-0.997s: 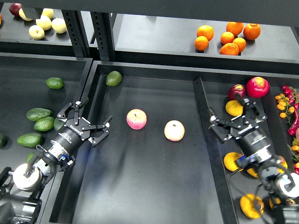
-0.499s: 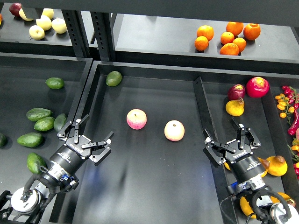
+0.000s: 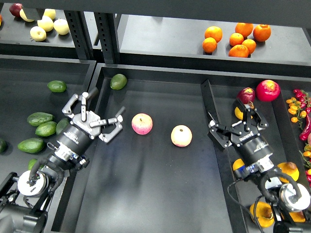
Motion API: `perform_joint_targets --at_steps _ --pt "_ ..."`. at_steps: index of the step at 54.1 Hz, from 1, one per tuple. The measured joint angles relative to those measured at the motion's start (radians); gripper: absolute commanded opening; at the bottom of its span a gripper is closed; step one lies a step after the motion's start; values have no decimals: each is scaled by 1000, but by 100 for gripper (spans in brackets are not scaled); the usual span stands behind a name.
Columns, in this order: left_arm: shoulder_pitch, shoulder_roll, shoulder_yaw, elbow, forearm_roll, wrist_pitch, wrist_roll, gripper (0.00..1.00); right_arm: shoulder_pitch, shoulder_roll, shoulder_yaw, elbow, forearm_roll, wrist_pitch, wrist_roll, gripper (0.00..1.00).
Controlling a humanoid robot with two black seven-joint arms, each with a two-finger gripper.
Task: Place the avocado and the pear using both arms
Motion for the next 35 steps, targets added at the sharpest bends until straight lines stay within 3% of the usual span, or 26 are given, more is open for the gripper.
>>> perform_joint_targets --at_steps 35 --pt "1 0 23 12 7 0 -16 99 60 0 -15 2 1 -11 0 100"
